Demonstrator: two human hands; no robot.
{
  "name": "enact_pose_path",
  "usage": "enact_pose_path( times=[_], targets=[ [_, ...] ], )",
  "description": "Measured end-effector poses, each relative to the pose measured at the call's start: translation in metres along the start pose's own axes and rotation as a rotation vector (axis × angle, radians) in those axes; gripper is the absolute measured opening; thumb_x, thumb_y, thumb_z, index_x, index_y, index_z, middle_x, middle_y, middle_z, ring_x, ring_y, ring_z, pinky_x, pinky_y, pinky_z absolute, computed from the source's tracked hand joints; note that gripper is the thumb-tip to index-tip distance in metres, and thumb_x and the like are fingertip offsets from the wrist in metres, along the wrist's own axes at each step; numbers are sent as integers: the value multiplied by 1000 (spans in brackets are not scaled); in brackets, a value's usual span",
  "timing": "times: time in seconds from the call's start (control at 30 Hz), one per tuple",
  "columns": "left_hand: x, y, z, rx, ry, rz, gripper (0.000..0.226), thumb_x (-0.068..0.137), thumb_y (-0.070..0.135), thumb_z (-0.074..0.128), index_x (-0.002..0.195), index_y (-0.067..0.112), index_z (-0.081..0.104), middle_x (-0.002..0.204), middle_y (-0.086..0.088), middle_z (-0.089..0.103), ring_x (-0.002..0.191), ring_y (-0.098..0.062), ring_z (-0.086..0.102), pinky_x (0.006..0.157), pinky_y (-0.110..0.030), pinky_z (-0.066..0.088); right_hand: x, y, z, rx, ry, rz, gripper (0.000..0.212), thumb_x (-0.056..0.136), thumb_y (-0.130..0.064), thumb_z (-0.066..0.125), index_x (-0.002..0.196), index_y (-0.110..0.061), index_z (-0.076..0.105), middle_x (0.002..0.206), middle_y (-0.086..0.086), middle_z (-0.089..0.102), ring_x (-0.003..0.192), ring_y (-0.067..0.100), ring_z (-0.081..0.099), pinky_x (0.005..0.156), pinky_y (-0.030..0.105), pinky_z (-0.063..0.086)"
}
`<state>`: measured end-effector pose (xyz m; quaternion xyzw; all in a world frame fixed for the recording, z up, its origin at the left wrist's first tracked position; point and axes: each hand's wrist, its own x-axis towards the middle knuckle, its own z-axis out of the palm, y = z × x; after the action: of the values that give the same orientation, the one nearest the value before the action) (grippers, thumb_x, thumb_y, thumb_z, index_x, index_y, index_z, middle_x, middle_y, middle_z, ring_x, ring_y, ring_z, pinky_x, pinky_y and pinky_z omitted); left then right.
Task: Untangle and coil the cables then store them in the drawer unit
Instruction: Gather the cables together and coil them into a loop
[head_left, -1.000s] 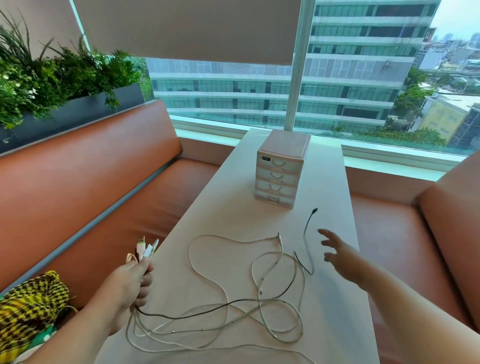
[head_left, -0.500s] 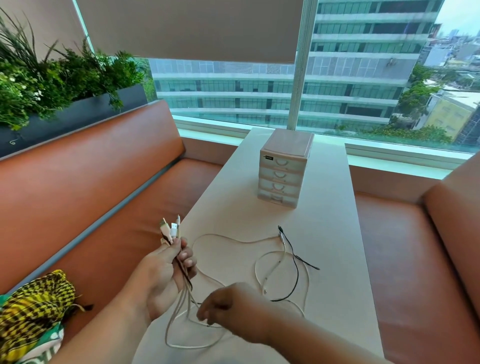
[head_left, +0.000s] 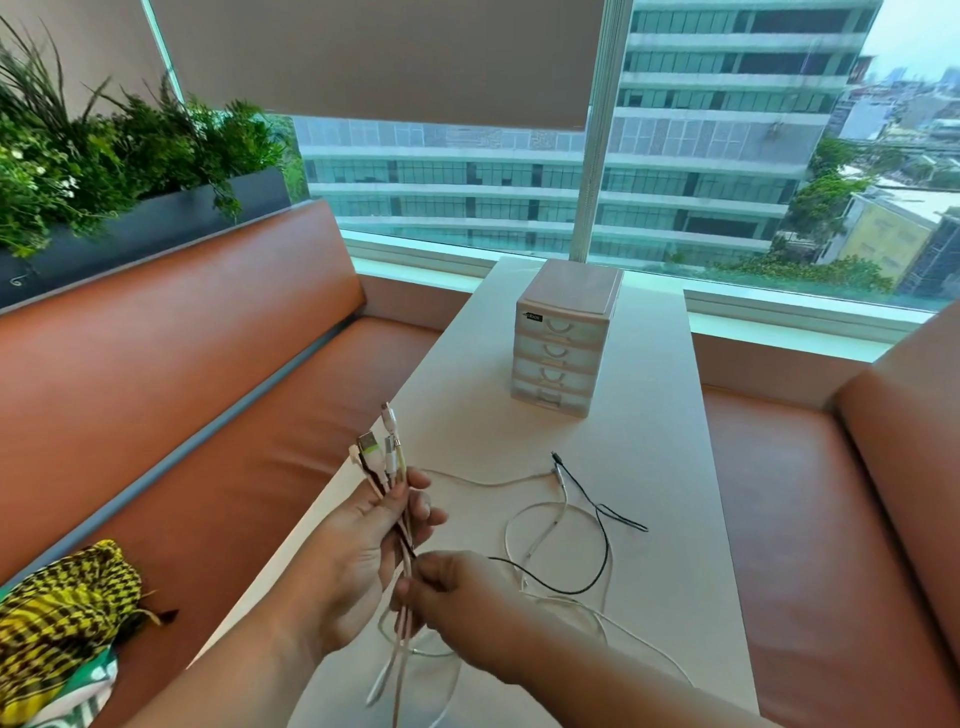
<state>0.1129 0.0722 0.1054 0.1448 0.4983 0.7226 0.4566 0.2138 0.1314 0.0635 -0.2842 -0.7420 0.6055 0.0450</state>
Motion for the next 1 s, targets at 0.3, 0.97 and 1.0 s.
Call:
enact_pose_path(
  times=[0.3, 0.97, 1.0],
  targets=[
    [-1, 1, -4, 33, -28, 13, 22, 99, 11, 38, 90, 4, 56, 63, -4, 45, 65, -17, 47, 62, -22, 51, 3, 17, -5, -281, 12, -53, 31, 99, -29, 43, 71, -27, 54, 58, -9, 59, 60, 11, 53, 55, 18, 42],
    [-2, -4, -6, 249, -103, 155, 21, 98, 4, 38, 110, 9, 54, 67, -8, 59, 64, -15, 62, 64, -20, 54, 5, 24, -20, -385, 10, -64, 31, 96, -29, 44, 66, -30, 51, 63, -9, 59, 53, 5, 48, 57, 22, 43],
    [-1, -3, -6, 216, -87, 141, 20, 99, 4, 38, 107, 7, 55, 66, -7, 59, 63, -14, 62, 66, -21, 55, 5, 24, -20, -377, 14, -55, 31, 96, -30, 44, 66, -29, 51, 64, -8, 60, 54, 7, 49, 56, 23, 43]
  ],
)
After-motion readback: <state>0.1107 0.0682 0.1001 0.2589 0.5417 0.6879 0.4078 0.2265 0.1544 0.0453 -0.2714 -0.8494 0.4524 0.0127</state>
